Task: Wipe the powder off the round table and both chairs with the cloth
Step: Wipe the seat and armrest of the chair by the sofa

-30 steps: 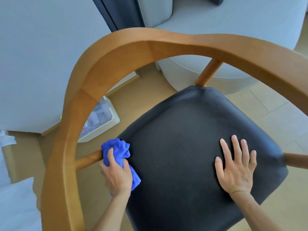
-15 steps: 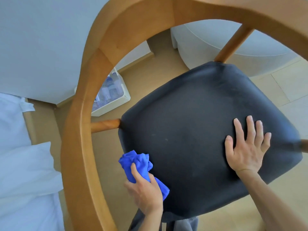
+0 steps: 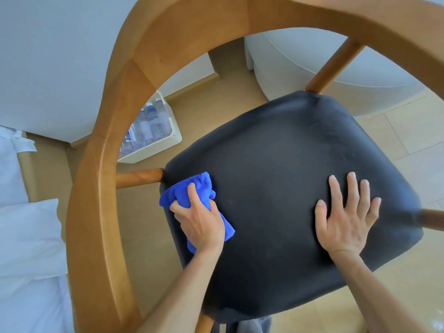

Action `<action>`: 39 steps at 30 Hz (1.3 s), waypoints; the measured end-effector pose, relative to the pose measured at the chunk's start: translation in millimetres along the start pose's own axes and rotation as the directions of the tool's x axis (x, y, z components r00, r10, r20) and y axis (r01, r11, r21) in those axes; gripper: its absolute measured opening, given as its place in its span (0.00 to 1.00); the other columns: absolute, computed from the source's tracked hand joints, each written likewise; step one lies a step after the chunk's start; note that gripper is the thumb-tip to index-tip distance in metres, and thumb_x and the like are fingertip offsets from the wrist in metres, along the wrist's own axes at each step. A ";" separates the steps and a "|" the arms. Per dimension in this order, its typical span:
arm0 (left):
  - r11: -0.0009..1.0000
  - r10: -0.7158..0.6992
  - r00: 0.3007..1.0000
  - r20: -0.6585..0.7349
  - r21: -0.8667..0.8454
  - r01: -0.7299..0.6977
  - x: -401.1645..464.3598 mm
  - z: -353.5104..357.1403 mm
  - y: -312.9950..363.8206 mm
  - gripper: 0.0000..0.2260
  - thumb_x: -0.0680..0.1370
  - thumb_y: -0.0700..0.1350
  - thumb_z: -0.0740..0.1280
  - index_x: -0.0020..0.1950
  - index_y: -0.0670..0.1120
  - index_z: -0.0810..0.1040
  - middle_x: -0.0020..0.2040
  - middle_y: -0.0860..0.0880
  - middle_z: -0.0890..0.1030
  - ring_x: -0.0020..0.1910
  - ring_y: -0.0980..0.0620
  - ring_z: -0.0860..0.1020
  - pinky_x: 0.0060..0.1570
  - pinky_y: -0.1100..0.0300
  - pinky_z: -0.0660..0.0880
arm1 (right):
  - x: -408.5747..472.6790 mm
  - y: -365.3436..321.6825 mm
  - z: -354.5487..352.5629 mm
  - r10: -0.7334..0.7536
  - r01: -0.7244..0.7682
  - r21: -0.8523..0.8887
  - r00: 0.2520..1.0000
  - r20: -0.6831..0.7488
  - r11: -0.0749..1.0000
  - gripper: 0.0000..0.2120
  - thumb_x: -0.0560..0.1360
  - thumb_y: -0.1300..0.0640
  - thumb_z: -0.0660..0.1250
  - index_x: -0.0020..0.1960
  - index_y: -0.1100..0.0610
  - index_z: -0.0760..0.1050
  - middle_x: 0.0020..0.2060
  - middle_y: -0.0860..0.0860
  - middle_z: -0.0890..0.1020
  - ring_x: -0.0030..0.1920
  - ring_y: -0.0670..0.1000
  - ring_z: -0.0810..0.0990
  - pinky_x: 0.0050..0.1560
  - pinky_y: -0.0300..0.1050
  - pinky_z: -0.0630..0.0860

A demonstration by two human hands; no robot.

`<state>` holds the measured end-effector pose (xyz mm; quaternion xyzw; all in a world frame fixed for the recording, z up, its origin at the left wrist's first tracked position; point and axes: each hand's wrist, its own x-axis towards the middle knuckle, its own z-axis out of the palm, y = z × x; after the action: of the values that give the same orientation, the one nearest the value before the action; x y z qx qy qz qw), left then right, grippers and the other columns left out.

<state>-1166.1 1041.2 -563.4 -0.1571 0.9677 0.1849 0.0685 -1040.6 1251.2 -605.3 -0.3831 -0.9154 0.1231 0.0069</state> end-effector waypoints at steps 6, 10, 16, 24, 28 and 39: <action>0.976 0.215 0.976 -0.010 -0.007 -0.215 22.2 -6.6 6.5 0.22 0.74 0.42 0.68 0.67 0.51 0.69 0.62 0.41 0.64 0.52 0.42 0.71 0.45 0.53 0.70 | -1.6 1.7 1.6 -0.007 0.007 0.001 1.000 -0.012 1.000 0.28 0.76 0.46 0.50 0.75 0.52 0.62 0.77 0.54 0.56 0.77 0.58 0.50 0.74 0.60 0.42; 0.906 0.407 0.913 0.024 0.116 -0.407 70.8 0.0 51.3 0.20 0.75 0.43 0.66 0.67 0.49 0.70 0.61 0.38 0.66 0.52 0.37 0.71 0.45 0.45 0.73 | -0.6 2.4 2.9 -0.011 0.011 -0.005 1.000 -0.018 1.000 0.28 0.76 0.46 0.50 0.75 0.52 0.62 0.77 0.54 0.56 0.77 0.58 0.50 0.75 0.60 0.42; 0.855 0.473 0.877 0.083 0.196 -0.480 13.8 9.7 21.1 0.25 0.69 0.42 0.72 0.65 0.49 0.70 0.57 0.37 0.70 0.42 0.38 0.73 0.35 0.49 0.75 | -0.2 0.9 3.2 -0.020 0.019 -0.009 1.000 -0.013 1.000 0.28 0.76 0.46 0.51 0.75 0.52 0.61 0.77 0.55 0.55 0.77 0.58 0.50 0.74 0.61 0.43; 0.847 0.502 0.744 0.441 -0.078 -0.525 -168.2 19.7 -49.2 0.26 0.65 0.48 0.62 0.64 0.55 0.69 0.54 0.40 0.75 0.35 0.45 0.79 0.28 0.61 0.76 | 0.1 0.4 0.8 -0.010 0.009 -0.017 1.000 -0.002 1.000 0.29 0.76 0.46 0.50 0.75 0.53 0.62 0.77 0.55 0.55 0.77 0.59 0.50 0.74 0.62 0.44; 0.820 0.552 0.715 0.429 -0.127 -0.558 -179.0 15.3 -58.0 0.25 0.66 0.51 0.59 0.64 0.58 0.67 0.53 0.44 0.73 0.34 0.50 0.80 0.30 0.64 0.76 | -1.2 1.9 2.3 -0.015 0.014 -0.016 1.000 -0.015 1.000 0.29 0.76 0.46 0.50 0.75 0.53 0.62 0.77 0.55 0.56 0.77 0.59 0.50 0.74 0.61 0.43; 0.833 0.540 0.829 0.147 0.044 -0.551 94.7 27.0 139.2 0.20 0.76 0.43 0.62 0.68 0.51 0.67 0.65 0.40 0.63 0.56 0.39 0.71 0.50 0.50 0.71 | 0.2 3.8 5.0 -0.024 0.024 -0.049 1.000 -0.017 0.999 0.28 0.77 0.46 0.50 0.76 0.51 0.60 0.77 0.54 0.56 0.77 0.59 0.50 0.75 0.62 0.45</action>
<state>-1299.1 1147.9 -559.6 0.1410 0.9727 0.1656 0.0815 -1038.6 1252.9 -611.1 -0.3732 -0.9226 0.0974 0.0071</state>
